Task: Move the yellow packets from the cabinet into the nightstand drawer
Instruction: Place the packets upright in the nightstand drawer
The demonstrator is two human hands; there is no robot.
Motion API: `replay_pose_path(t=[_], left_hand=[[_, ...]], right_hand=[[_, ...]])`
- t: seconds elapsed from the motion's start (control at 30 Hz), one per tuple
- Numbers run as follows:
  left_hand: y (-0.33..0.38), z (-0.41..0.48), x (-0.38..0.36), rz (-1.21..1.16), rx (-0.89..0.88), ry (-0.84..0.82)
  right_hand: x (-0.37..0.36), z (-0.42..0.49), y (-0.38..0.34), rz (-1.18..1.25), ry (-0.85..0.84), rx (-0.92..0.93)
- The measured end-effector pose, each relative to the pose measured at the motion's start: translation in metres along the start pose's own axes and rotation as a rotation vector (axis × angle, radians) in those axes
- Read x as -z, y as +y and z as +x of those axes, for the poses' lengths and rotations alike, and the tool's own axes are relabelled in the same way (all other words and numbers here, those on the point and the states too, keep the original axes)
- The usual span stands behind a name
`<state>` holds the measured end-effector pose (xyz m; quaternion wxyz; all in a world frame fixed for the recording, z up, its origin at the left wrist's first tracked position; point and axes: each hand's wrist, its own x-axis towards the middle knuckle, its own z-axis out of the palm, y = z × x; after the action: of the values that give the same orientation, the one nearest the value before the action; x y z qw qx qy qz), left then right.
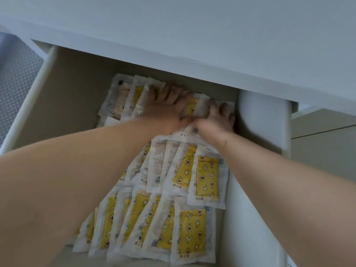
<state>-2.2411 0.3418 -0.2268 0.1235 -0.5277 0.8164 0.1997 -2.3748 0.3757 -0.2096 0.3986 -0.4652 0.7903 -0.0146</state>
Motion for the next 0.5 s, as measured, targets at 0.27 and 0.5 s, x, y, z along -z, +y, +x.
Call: replay_pose_path(t=[0.27, 0.5], left_hand=[[-0.034, -0.010, -0.013, 0.171, -0.005, 0.211], [-0.043, -0.006, -0.002, 0.065, 0.006, 0.176]], right_hand=[[-0.019, 0.004, -0.005, -0.034, 0.087, 0.174], [-0.010, 0.007, -0.002, -0.227, 0.192, 0.179]])
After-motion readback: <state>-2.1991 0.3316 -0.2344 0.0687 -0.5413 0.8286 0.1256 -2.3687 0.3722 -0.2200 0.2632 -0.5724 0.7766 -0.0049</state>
